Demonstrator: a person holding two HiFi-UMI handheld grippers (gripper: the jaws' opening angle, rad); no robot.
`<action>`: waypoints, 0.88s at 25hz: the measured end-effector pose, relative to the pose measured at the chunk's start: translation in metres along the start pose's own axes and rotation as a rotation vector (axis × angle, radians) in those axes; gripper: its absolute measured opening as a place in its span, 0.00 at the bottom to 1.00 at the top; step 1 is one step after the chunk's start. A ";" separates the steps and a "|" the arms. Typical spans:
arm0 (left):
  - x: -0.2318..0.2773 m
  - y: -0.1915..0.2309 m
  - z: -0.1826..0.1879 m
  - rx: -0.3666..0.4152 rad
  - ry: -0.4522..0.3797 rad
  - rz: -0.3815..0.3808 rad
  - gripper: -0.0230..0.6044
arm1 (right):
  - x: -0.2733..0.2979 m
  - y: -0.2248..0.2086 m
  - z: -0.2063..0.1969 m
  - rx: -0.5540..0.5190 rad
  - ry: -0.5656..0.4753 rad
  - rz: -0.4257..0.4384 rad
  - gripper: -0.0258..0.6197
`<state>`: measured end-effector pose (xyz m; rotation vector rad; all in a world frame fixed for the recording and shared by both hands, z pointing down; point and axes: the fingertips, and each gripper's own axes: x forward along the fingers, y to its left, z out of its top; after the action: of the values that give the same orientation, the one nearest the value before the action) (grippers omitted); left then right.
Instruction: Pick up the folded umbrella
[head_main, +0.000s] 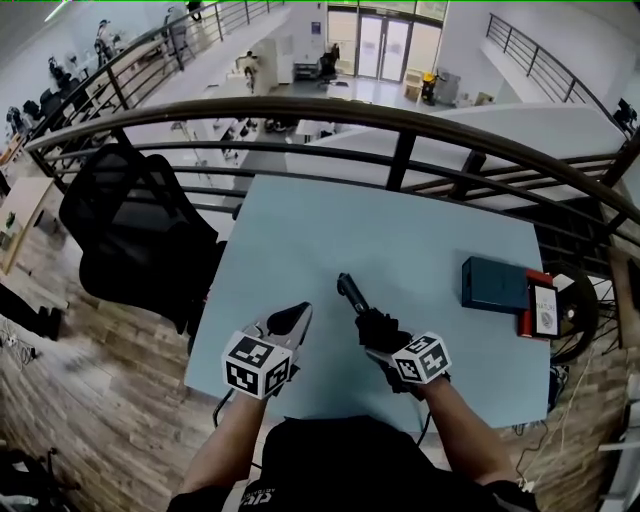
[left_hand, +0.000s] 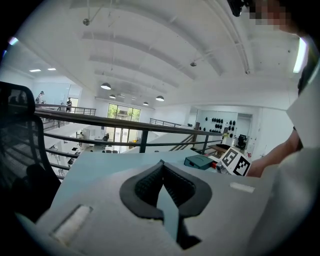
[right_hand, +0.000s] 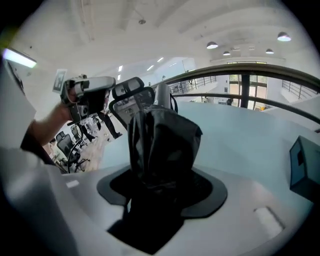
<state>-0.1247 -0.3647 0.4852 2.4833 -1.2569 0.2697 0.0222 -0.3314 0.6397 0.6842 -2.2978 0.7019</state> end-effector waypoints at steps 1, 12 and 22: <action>0.002 -0.002 0.002 0.005 0.001 0.000 0.05 | -0.007 -0.002 0.004 0.007 -0.021 -0.001 0.44; 0.015 -0.015 0.023 0.055 -0.005 -0.018 0.05 | -0.060 -0.009 0.049 0.015 -0.215 -0.002 0.45; 0.020 -0.019 0.049 0.093 -0.043 -0.036 0.05 | -0.110 0.000 0.102 -0.026 -0.398 -0.028 0.45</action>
<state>-0.0969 -0.3887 0.4420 2.6005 -1.2420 0.2734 0.0530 -0.3641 0.4961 0.9085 -2.6439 0.5596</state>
